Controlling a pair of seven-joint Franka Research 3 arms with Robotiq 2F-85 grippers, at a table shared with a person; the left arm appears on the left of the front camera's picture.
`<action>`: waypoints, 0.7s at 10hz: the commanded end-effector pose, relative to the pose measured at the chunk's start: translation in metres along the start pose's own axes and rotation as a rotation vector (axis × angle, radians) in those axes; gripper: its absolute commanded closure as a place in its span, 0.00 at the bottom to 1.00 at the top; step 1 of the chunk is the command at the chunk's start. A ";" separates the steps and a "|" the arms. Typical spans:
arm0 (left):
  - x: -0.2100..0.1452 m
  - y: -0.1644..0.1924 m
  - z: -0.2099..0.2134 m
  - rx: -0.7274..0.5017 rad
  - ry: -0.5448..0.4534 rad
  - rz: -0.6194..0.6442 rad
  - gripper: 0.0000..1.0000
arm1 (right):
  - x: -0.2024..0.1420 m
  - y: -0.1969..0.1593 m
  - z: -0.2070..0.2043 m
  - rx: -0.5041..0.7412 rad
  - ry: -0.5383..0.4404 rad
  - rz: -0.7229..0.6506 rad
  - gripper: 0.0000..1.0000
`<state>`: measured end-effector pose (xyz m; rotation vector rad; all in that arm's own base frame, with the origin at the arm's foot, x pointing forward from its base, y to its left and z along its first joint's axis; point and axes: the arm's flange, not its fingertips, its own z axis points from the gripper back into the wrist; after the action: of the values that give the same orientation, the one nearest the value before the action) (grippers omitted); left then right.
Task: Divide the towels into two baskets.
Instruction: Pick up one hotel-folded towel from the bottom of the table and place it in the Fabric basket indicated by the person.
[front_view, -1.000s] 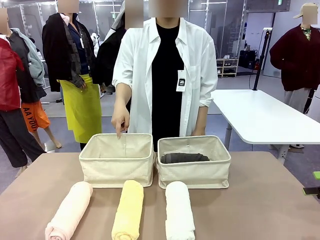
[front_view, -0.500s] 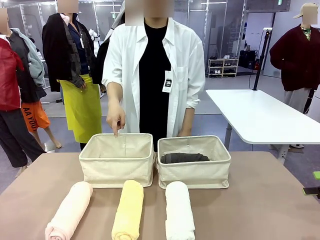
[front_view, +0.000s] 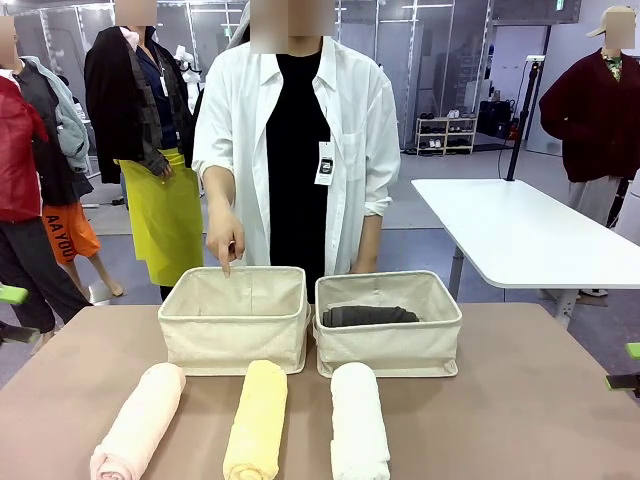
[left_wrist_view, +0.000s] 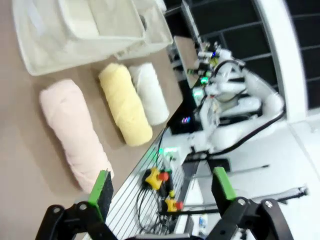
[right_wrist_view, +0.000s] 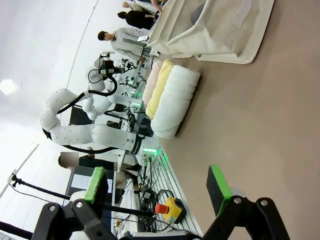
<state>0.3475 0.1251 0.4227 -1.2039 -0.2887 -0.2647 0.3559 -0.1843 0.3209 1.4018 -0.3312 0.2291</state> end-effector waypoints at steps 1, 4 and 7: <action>-0.011 -0.016 -0.041 0.093 0.129 -0.037 0.00 | -0.002 0.005 -0.002 -0.001 -0.015 0.009 0.00; -0.019 -0.032 -0.097 0.273 0.175 -0.067 0.00 | -0.002 0.005 -0.002 -0.001 -0.015 0.009 0.00; -0.020 -0.035 -0.119 0.420 0.214 -0.093 0.00 | -0.002 0.005 -0.002 -0.001 -0.015 0.009 0.00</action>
<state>0.3466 0.0160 0.4186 -0.8031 -0.2254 -0.4101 0.3557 -0.1843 0.3215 1.4012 -0.3328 0.2296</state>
